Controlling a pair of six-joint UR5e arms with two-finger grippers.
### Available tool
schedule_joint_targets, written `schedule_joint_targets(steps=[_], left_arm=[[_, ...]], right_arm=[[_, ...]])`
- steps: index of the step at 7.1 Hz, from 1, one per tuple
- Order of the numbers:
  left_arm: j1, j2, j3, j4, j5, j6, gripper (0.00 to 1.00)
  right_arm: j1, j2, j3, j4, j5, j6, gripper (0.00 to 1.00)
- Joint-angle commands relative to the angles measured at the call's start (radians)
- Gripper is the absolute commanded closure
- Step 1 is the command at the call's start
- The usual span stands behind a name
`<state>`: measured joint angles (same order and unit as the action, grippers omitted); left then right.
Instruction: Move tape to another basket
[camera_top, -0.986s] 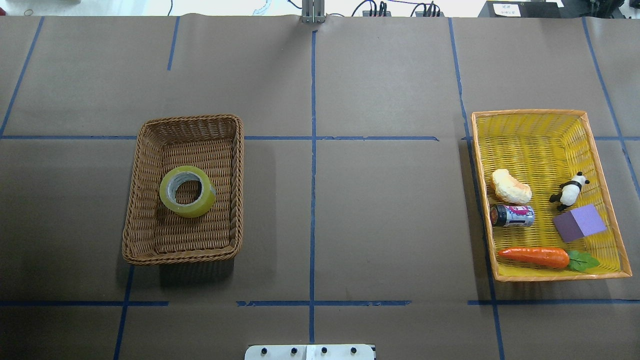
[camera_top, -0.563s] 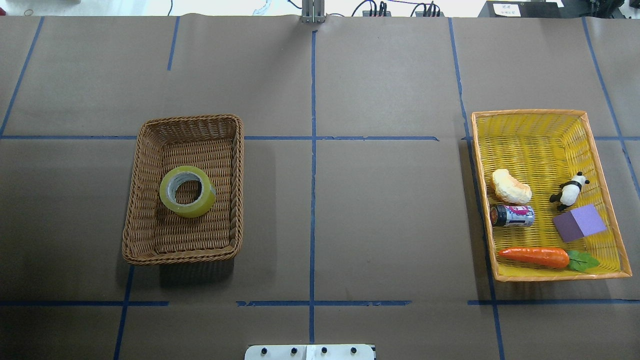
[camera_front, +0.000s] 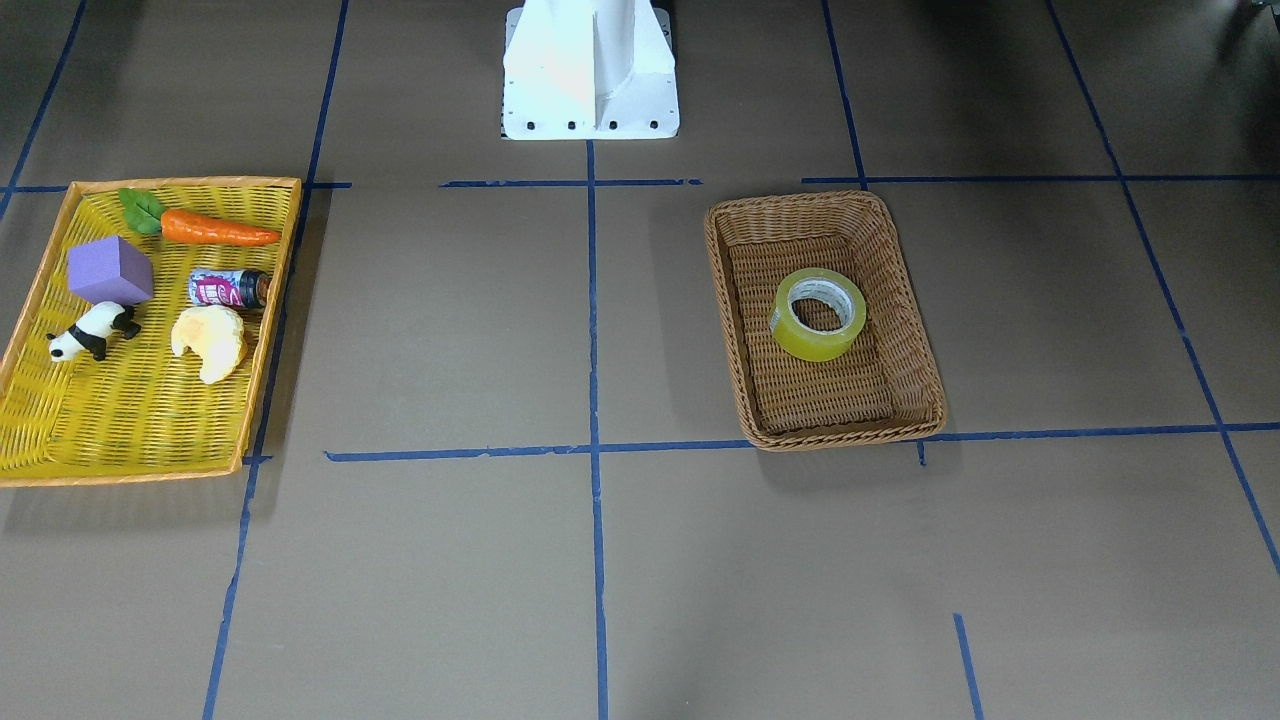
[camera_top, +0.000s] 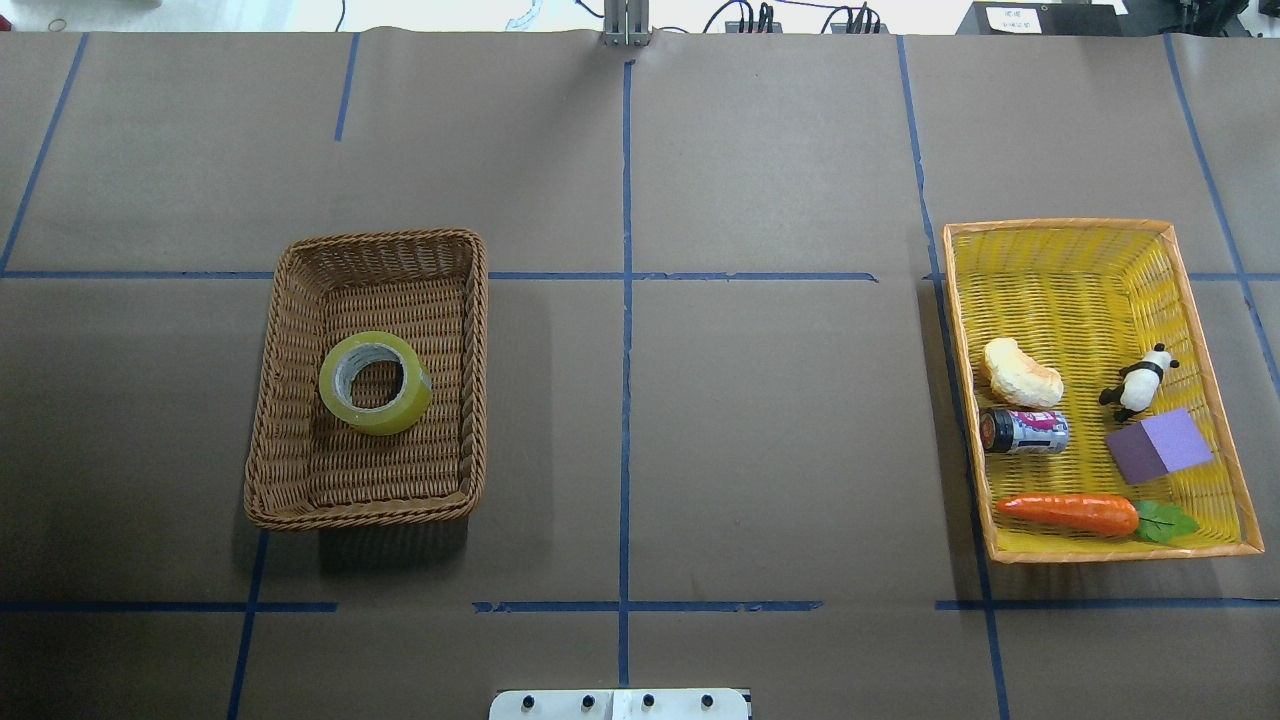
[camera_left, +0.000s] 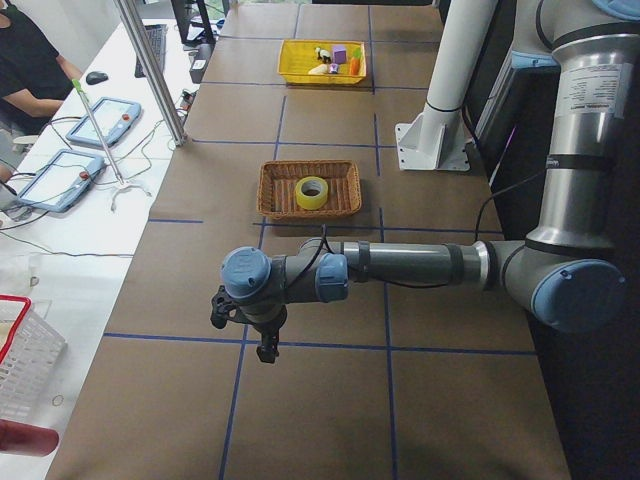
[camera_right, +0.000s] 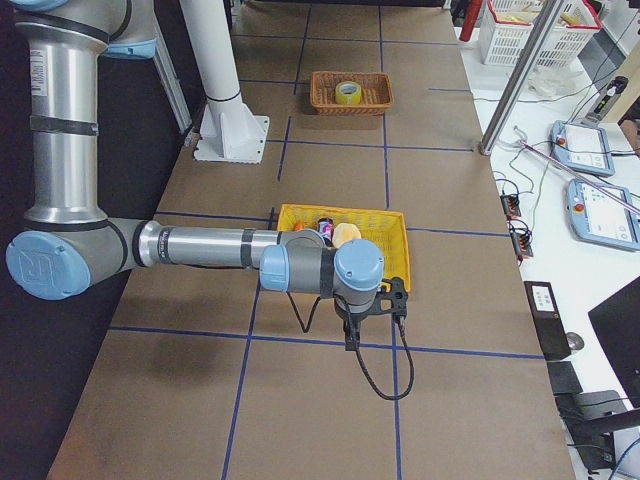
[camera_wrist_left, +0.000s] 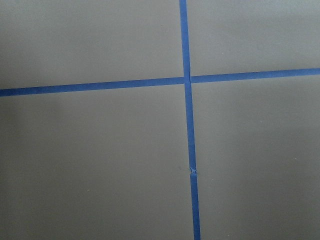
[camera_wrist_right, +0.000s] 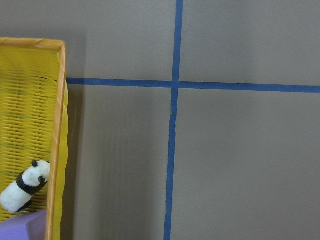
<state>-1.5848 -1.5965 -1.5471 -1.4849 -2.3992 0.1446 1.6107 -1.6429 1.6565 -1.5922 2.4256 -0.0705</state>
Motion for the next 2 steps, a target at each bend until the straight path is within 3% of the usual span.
schedule_joint_targets(steps=[1, 2], left_arm=[[0.0, -0.002, 0.001, 0.0, -0.002, -0.003, 0.0], [0.0, -0.002, 0.001, 0.0, -0.002, -0.003, 0.0]], right_arm=[[0.0, 0.0, 0.0, 0.0, 0.001, 0.0, 0.0], [0.0, 0.002, 0.0, 0.0, 0.0, 0.001, 0.0]])
